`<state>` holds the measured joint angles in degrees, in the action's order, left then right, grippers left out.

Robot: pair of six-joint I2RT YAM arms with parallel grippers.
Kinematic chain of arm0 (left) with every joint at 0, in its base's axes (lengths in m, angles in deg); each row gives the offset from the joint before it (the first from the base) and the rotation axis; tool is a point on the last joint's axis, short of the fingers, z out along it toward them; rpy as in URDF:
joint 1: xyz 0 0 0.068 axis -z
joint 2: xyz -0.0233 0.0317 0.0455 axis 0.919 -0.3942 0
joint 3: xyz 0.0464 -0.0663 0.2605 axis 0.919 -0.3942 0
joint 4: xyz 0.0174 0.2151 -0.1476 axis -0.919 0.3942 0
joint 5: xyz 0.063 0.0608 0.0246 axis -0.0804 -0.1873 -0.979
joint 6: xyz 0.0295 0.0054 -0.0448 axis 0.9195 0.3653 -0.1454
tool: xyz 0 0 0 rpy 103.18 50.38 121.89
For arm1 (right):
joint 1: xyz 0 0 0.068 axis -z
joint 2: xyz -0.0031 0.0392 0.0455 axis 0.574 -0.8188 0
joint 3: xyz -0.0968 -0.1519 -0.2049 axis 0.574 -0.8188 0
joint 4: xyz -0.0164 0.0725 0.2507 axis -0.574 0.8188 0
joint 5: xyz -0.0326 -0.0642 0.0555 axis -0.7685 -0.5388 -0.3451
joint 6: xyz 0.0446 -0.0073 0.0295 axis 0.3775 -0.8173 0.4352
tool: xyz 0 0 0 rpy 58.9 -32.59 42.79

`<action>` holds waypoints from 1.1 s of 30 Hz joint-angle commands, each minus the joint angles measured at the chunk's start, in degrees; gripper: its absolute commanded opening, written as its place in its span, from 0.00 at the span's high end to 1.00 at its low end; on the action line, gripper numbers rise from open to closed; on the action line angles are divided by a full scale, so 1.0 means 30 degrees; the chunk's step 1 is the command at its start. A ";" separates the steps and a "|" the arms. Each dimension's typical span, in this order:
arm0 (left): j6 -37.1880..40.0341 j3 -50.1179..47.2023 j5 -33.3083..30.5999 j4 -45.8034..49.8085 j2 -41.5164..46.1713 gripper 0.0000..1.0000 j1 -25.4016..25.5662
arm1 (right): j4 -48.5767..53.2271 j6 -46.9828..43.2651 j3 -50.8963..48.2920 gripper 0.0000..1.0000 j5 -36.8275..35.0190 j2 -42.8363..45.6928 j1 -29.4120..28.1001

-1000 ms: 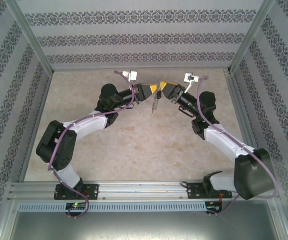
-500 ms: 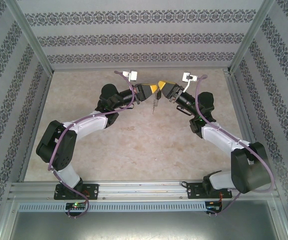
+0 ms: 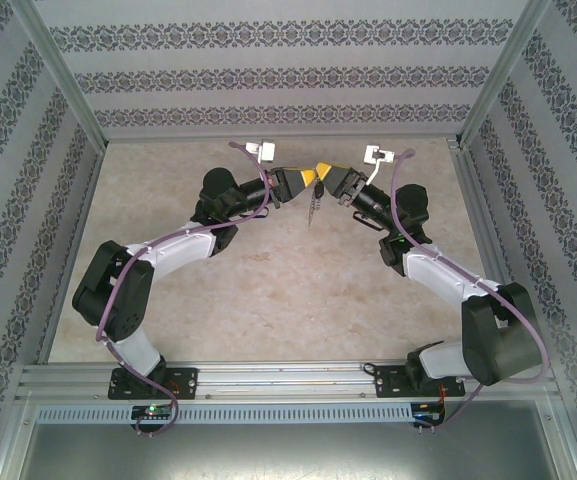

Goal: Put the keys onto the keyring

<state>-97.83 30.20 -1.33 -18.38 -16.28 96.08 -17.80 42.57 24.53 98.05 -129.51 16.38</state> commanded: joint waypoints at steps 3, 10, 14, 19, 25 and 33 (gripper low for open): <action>0.0097 0.0393 -0.0228 -0.1077 0.0453 1.00 0.0220 | -0.1234 0.0059 -0.0256 0.71 0.0623 -0.0110 -0.0227; 0.0171 0.0415 -0.0244 -0.0998 0.0514 1.00 0.0230 | -0.1289 0.0056 -0.0506 0.67 0.0536 -0.0186 -0.0233; 0.0185 0.0385 -0.0272 -0.1018 0.0572 1.00 0.0215 | -0.1318 0.0089 -0.0651 0.67 0.0427 -0.0251 -0.0207; 0.0163 0.0374 -0.0242 -0.0975 0.0572 1.00 0.0240 | -0.1496 0.0142 -0.0652 0.77 0.0528 -0.0337 -0.0181; 0.0207 0.0339 -0.0213 -0.0932 0.0572 1.00 0.0233 | -0.1533 0.0175 -0.0565 1.00 0.0816 -0.0310 -0.0116; 0.1939 -0.0263 -0.0255 0.0698 0.1586 0.69 0.0094 | -0.0971 0.0077 -0.0599 1.00 0.1539 -0.0415 0.0845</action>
<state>-95.55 30.07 -1.83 -17.24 -15.40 96.08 -19.02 42.90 22.89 100.39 -130.26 17.40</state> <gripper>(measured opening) 0.265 0.053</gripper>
